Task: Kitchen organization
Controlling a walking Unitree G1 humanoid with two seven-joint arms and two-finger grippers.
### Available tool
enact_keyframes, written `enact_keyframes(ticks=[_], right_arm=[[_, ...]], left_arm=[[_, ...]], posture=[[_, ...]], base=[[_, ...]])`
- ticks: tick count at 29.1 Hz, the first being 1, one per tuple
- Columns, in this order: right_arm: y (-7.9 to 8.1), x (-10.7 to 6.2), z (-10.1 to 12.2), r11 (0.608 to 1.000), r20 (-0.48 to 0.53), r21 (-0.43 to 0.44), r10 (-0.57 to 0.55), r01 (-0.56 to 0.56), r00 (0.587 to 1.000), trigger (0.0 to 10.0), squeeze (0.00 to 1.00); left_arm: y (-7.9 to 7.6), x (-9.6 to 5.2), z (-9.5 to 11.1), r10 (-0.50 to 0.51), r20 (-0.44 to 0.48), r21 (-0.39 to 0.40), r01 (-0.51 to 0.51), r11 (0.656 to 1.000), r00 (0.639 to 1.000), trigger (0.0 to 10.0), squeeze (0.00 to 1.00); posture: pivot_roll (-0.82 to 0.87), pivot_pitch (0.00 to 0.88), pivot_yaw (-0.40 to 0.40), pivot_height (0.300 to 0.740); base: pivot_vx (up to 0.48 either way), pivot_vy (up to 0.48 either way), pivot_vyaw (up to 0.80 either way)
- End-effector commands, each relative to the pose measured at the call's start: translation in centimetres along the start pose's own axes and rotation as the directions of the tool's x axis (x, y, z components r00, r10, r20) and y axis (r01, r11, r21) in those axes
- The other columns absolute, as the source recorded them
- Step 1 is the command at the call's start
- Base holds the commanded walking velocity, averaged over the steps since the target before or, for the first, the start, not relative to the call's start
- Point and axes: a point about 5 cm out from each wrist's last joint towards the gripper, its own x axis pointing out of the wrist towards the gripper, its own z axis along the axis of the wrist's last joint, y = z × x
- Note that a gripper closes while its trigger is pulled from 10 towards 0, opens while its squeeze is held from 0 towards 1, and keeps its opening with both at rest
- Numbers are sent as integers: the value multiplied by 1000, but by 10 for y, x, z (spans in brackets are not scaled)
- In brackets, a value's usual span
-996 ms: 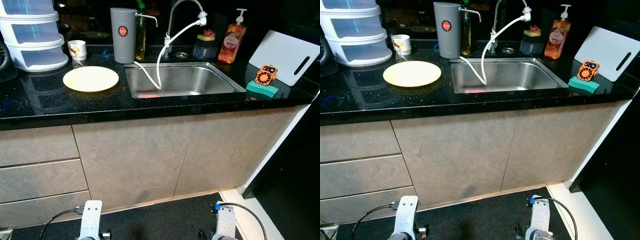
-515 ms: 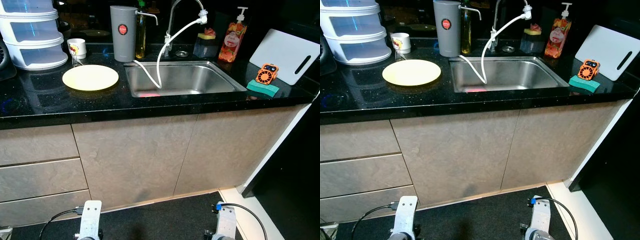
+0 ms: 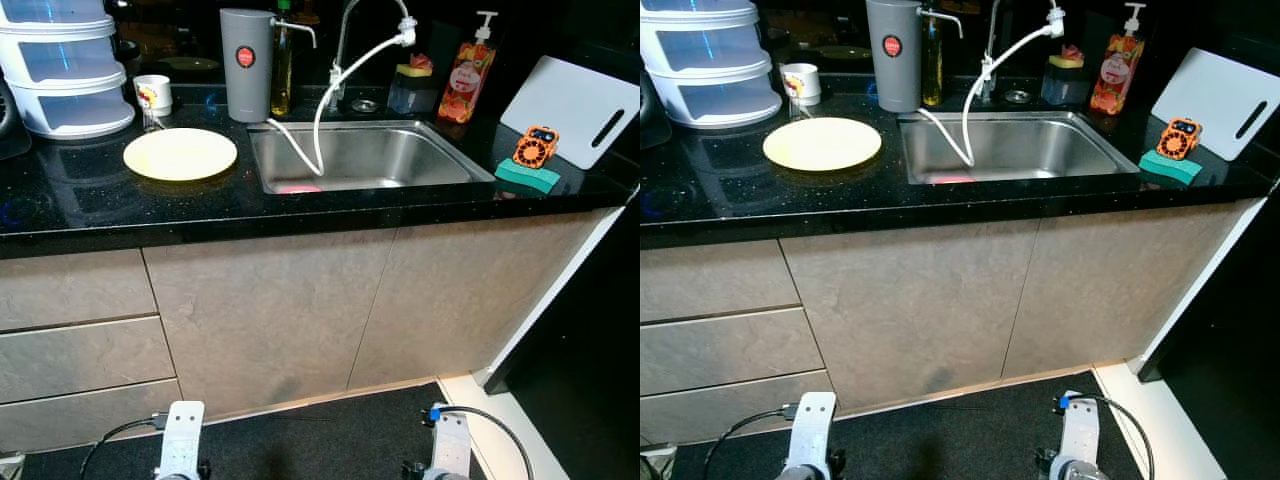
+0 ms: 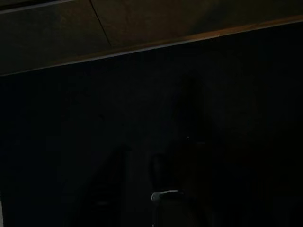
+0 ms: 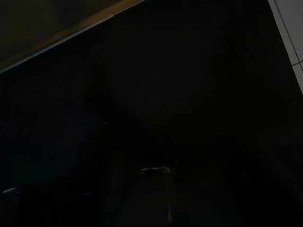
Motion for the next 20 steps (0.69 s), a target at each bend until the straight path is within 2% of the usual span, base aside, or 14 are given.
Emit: enact_keyframes(ticks=[1,9,10,11,12,13,14,20], right_arm=[[-4,-1,-7,1000,-22,10,-13,13,1000,10000,1000],[-4,-1,-8,1000,-25,21,-20,21,999,10000,1000],[-3,-1,-9,998,-24,67,1,1,1000,10000,1000],[-2,-1,-9,998,-21,63,4,-3,1000,0,945],[-2,-1,-8,998,-19,56,6,-5,1000,0,945],[-2,-1,-9,998,-20,57,6,-5,1000,0,294],[-3,-1,-9,999,-20,48,4,-3,1000,0,0],[-3,-1,-11,998,-26,56,5,-4,1000,0,0]], left_arm=[[1,-1,-5,2,-23,11,-1,1000,1000,10000,1000],[0,-1,-5,-2,-23,9,2,1000,1000,10000,1000],[-2,-1,-5,-27,-20,-20,26,999,999,10000,1000],[-3,-1,-4,-28,-12,-28,27,999,1000,392,906],[-3,-1,-4,-27,-6,-32,26,999,1000,392,906],[-2,-1,-4,-21,-5,-33,21,999,1000,0,0],[-2,-1,-4,-17,-5,-33,17,999,1000,0,0],[-1,0,-3,-6,-5,-14,6,1000,1000,0,0]], posture=[[39,70,-44,740],[38,63,-46,740],[37,57,-45,740],[37,57,-45,740],[37,57,-45,740],[36,54,-44,740],[36,54,-44,740],[34,50,-44,740]], base=[[0,0,0],[0,0,0],[0,0,0],[0,0,0],[0,0,0],[0,0,0],[0,0,0],[0,0,0]])
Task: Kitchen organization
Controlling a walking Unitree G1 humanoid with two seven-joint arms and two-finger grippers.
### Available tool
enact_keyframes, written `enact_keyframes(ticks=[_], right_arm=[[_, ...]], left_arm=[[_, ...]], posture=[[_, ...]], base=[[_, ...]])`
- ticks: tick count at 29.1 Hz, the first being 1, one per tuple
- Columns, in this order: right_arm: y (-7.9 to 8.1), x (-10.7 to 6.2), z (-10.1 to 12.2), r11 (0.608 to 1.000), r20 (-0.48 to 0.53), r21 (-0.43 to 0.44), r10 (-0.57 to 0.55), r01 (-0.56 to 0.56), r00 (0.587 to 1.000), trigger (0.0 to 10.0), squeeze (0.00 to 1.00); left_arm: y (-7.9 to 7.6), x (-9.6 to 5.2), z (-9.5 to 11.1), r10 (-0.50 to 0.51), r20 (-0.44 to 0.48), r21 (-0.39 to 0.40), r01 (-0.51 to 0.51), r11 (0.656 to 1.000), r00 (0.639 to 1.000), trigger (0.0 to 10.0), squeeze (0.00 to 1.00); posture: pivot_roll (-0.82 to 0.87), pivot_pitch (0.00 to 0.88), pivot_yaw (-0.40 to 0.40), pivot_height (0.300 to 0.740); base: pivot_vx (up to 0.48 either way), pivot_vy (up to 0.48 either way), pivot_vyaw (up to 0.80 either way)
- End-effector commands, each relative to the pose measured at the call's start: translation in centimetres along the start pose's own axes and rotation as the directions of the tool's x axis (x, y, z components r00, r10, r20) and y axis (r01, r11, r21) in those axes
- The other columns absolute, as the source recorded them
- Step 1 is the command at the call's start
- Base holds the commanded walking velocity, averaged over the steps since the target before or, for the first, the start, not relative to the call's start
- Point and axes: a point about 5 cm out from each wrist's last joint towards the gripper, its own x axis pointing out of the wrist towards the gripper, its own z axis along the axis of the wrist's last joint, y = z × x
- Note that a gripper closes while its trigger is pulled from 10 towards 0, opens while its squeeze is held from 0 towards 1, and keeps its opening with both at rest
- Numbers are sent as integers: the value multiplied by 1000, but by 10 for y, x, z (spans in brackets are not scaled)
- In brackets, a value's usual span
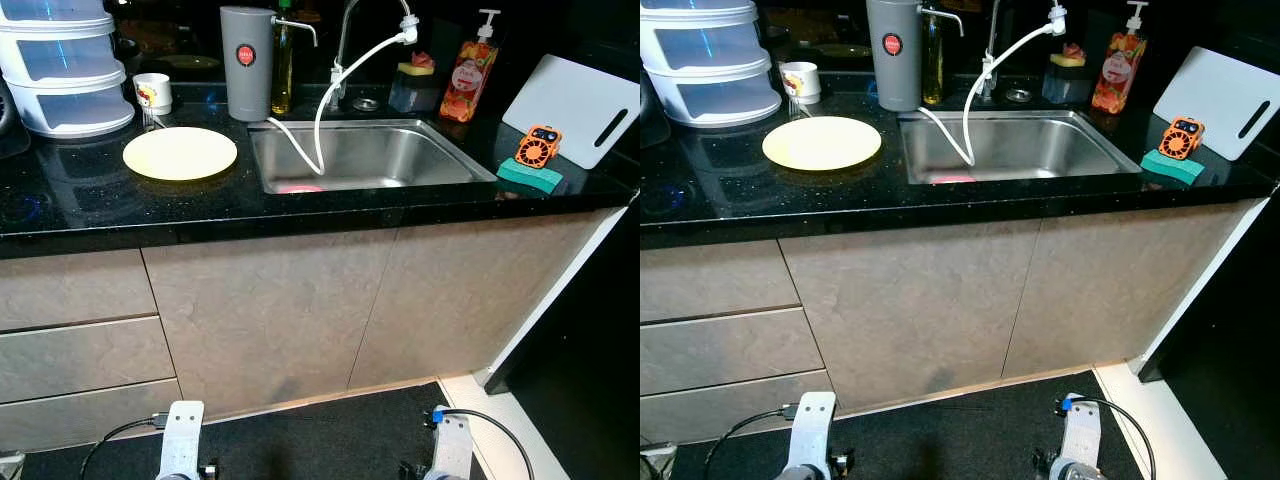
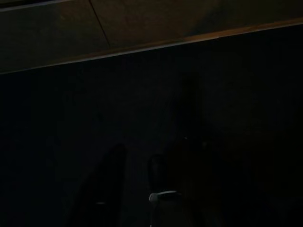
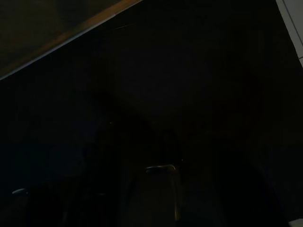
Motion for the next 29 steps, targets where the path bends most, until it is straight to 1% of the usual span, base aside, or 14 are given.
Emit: enact_keyframes(ticks=[1,12,13,14,15,16,17,18,19,23,26,27,28,29], right_arm=[[-2,-1,-7,1000,-22,14,-2,2,1000,0,0],[-3,-1,-7,1000,-32,-22,-1,0,999,0,0],[-4,-1,-6,998,-38,-58,0,-3,999,3843,0],[-4,-1,-6,998,-41,-56,2,-4,999,9882,0],[-3,-1,-7,999,-42,-39,3,-4,999,10000,0],[-3,-1,-7,1000,-42,-23,2,-3,999,10000,157],[-3,-1,-7,1000,-41,-15,0,-1,999,10000,588],[-3,-1,-7,1000,-41,-15,0,-1,999,10000,588],[-3,-1,-8,1000,-41,-8,-3,3,999,10000,1000],[-3,-1,-8,1000,-40,10,-7,7,999,10000,1000],[-4,-1,-8,1000,-46,-2,-11,11,999,10000,1000],[-4,-1,-8,1000,-46,-2,-11,11,999,10000,1000],[-4,-1,-9,1000,-48,-4,-13,13,999,10000,1000],[-4,-1,-9,1000,-48,-4,-13,13,999,10000,1000]], left_arm=[[0,0,-3,7,-9,11,-7,1000,1000,0,0],[0,0,-3,6,-12,27,-5,1000,1000,0,0],[0,0,-3,6,-13,40,-5,999,1000,0,0],[0,0,-3,7,-13,48,-6,999,1000,0,580],[0,0,-3,7,-14,49,-6,999,1000,0,1000],[-1,0,-3,5,-15,43,-4,999,1000,0,1000],[-1,0,-4,2,-15,39,-2,999,1000,0,1000],[-1,0,-4,2,-15,39,-2,999,1000,0,1000],[-1,0,-4,1,-16,41,0,999,1000,902,1000],[-1,-1,-5,10,-17,43,-9,999,1000,2824,1000],[-2,-1,-5,6,-16,65,-5,998,1000,5961,1000],[-2,-1,-5,6,-16,65,-5,998,1000,5961,1000],[-3,0,-5,5,-18,61,-4,998,1000,8471,1000],[-3,0,-5,5,-18,61,-4,998,1000,8471,1000]], posture=[[34,50,-44,740],[33,52,-45,740],[33,52,-45,740],[33,53,-46,740],[33,53,-46,740],[33,53,-46,740],[33,53,-46,740],[33,53,-46,740],[33,53,-46,740],[33,53,-46,740],[32,56,-44,740],[32,56,-44,740],[32,56,-44,740],[32,56,-44,740]], base=[[0,0,0],[0,0,0],[0,0,0],[0,0,0],[0,0,0],[0,0,0],[0,0,0],[0,0,0],[0,0,0],[0,0,0],[0,0,0],[0,0,0],[0,0,0],[0,0,0]])
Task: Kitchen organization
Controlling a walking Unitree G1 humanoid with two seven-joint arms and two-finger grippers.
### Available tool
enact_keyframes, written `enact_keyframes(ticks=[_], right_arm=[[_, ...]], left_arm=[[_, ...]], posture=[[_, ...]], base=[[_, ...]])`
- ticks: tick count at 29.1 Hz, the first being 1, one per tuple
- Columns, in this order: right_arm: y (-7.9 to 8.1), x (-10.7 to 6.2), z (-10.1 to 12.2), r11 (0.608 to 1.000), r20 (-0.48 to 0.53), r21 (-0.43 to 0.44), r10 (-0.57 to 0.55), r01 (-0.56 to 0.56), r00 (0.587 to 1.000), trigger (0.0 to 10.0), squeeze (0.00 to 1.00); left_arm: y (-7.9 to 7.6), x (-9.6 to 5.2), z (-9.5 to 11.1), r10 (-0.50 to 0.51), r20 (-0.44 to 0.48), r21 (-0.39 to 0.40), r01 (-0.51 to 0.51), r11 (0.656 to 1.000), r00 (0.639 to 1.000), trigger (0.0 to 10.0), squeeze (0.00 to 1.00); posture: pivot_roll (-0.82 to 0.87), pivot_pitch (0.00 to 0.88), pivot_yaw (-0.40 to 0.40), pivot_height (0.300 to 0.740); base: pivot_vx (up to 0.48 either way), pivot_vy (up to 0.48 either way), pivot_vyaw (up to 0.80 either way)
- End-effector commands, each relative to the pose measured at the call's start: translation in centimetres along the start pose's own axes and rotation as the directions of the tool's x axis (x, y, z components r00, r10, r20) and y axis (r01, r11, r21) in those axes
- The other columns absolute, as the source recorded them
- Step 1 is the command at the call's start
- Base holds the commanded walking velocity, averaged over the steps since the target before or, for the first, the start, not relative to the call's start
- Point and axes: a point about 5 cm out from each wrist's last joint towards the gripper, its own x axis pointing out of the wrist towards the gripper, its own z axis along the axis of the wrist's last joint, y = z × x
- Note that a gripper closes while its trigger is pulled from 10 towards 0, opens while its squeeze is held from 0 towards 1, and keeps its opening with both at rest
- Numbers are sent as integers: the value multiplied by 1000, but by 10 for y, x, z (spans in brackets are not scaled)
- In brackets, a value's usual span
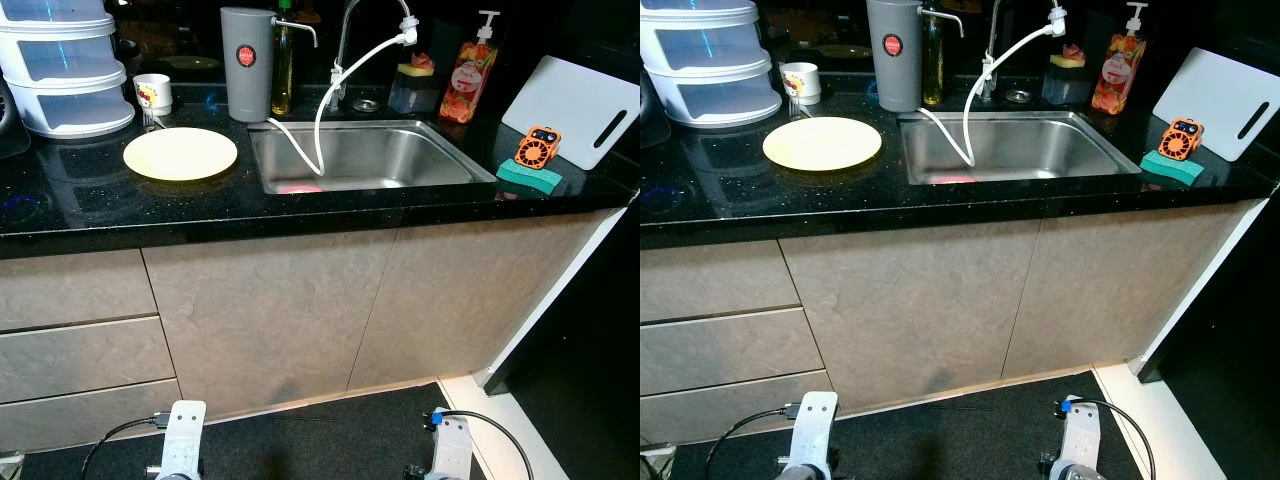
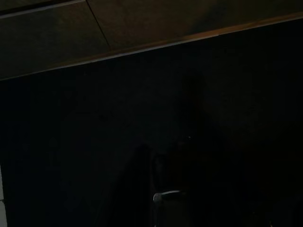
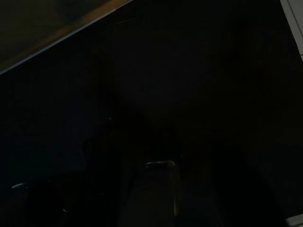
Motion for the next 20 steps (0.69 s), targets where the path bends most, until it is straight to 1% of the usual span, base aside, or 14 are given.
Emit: enact_keyframes(ticks=[1,2,3,4,5,6,8,12,13,14,16,17,18,20], right_arm=[[-4,-1,-7,1000,-27,2,-17,17,999,10000,1000],[-3,-1,-7,1000,-28,11,-15,15,999,10000,1000],[-3,-1,-7,1000,-27,18,-16,16,1000,5373,1000],[-3,-1,-7,1000,-27,18,-16,16,1000,5373,1000],[-3,-1,-7,1000,-25,25,-15,16,1000,0,902],[-3,-1,-7,1000,-25,25,-15,16,1000,0,902],[-2,-1,-7,999,-20,37,-9,10,1000,0,0],[-2,-1,-7,999,-19,41,-9,10,1000,0,0],[-2,-1,-9,998,-27,63,-12,13,1000,863,0],[0,0,-10,996,-36,86,0,3,999,6745,0],[1,0,-11,995,-41,102,10,-5,999,6745,0],[1,0,-12,994,-54,110,5,1,999,10000,0],[0,0,-13,992,-67,120,-18,26,998,10000,0],[-1,0,-14,990,-73,132,-43,53,996,10000,0]], left_arm=[[-2,-1,-5,-1,-15,12,1,1000,1000,8471,1000],[-2,-1,-5,2,-15,9,-1,1000,1000,9529,1000],[-2,-1,-4,9,-9,13,-9,1000,1000,2431,1000],[-2,-1,-4,9,-9,13,-9,1000,1000,2431,1000],[-2,-1,-4,17,-6,19,-16,1000,1000,0,0],[-2,-1,-4,17,-6,19,-16,1000,1000,0,0],[-1,-1,-4,18,-7,9,-18,1000,1000,0,0],[0,-1,-4,21,-12,7,-21,1000,1000,0,0],[2,0,-4,29,-21,16,-29,999,999,0,0],[3,0,-3,32,-23,26,-31,999,999,1529,0],[4,0,-3,33,-24,33,-32,999,999,1529,0],[5,0,-2,36,-25,40,-35,999,999,7059,0],[7,0,-1,41,-25,51,-40,998,999,9843,0],[8,0,0,46,-24,58,-44,997,999,10000,0]], posture=[[32,56,-44,740],[31,56,-44,740],[31,56,-44,740],[31,56,-44,740],[31,56,-44,740],[31,56,-44,740],[33,59,-44,740],[35,59,-40,740],[40,62,-19,740],[40,64,-9,740],[40,64,-9,740],[39,65,3,740],[38,68,11,740],[37,69,13,740]], base=[[0,0,0],[0,0,0],[0,0,0],[0,0,0],[0,0,0],[0,0,0],[0,0,0],[0,0,0],[0,0,0],[0,0,0],[0,0,0],[0,0,0],[0,0,0],[0,0,0]])
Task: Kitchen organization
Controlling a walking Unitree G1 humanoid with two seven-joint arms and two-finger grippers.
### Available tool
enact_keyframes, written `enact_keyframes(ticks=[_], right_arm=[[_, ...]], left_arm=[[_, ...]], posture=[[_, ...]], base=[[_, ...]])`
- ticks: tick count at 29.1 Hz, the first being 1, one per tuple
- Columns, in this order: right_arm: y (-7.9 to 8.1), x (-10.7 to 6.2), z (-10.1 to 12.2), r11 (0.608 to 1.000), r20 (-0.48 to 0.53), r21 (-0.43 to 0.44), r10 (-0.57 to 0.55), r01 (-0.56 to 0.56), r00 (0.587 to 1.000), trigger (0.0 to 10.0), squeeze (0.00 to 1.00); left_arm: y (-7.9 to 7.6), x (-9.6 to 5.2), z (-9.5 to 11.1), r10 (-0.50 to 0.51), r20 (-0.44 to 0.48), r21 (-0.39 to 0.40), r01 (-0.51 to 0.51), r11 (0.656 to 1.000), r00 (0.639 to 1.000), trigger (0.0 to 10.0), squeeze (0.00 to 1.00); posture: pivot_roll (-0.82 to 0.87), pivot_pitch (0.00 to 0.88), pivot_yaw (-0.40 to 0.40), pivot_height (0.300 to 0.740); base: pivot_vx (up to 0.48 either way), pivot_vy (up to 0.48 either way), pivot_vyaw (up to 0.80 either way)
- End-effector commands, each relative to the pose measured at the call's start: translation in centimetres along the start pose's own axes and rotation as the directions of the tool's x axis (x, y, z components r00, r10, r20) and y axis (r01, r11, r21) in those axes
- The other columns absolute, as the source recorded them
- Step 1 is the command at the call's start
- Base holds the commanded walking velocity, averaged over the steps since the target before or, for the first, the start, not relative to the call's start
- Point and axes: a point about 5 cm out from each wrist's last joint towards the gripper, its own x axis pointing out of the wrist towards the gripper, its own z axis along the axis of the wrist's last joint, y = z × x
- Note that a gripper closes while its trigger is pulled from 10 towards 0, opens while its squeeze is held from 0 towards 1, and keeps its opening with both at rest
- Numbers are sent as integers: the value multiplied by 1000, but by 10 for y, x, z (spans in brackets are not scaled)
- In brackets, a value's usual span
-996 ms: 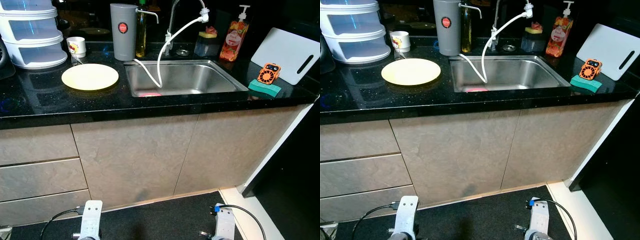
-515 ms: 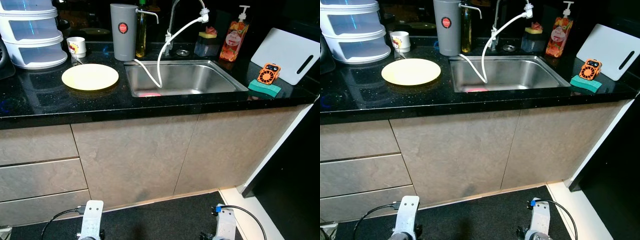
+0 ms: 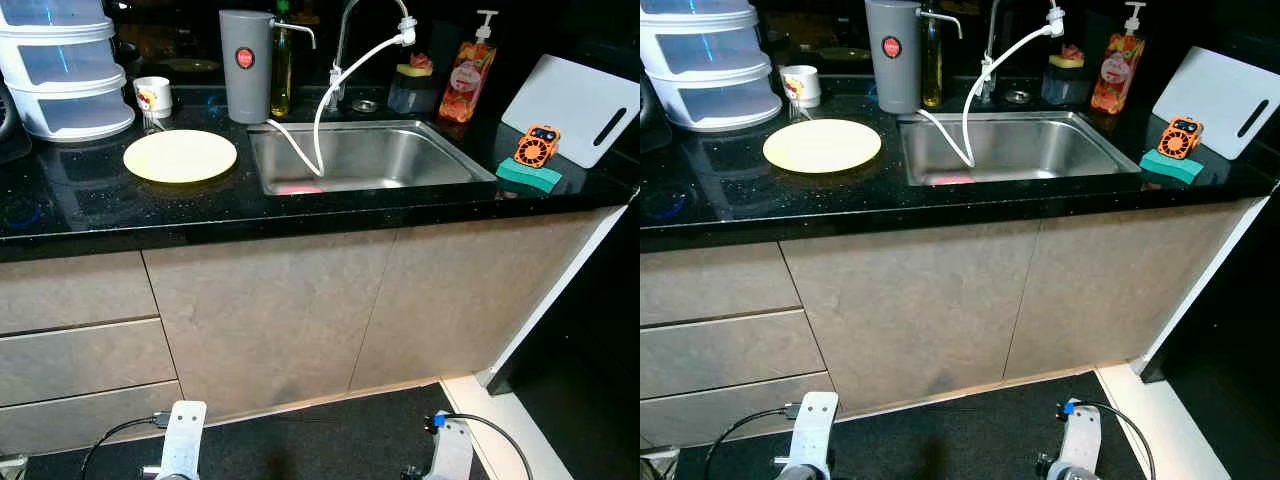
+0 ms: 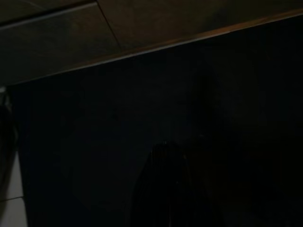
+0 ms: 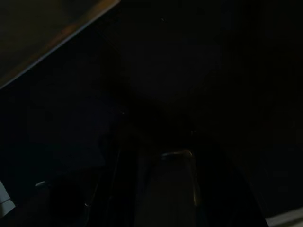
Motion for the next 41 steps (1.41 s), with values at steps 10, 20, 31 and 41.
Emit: enact_keyframes(ticks=[10,20,31,41], right_arm=[[2,0,-12,989,-69,145,11,-1,998,10000,0],[2,0,-10,997,-84,58,47,-43,995,10000,0],[1,-1,-9,997,-91,41,67,-63,994,10000,0],[-1,-1,-8,998,-87,11,55,-55,995,10000,0]], left_arm=[[4,1,2,-16,-32,-162,11,987,999,10000,0],[2,1,-2,-4,-74,-285,-17,958,997,10000,0],[-5,1,8,-79,9,-201,79,976,997,10000,0],[-29,-1,37,-273,168,104,259,960,947,10000,0]], posture=[[45,76,14,740],[44,79,5,740],[41,82,-2,740],[41,85,-8,740]], base=[[0,0,0],[0,0,0],[0,0,0],[0,0,0]])
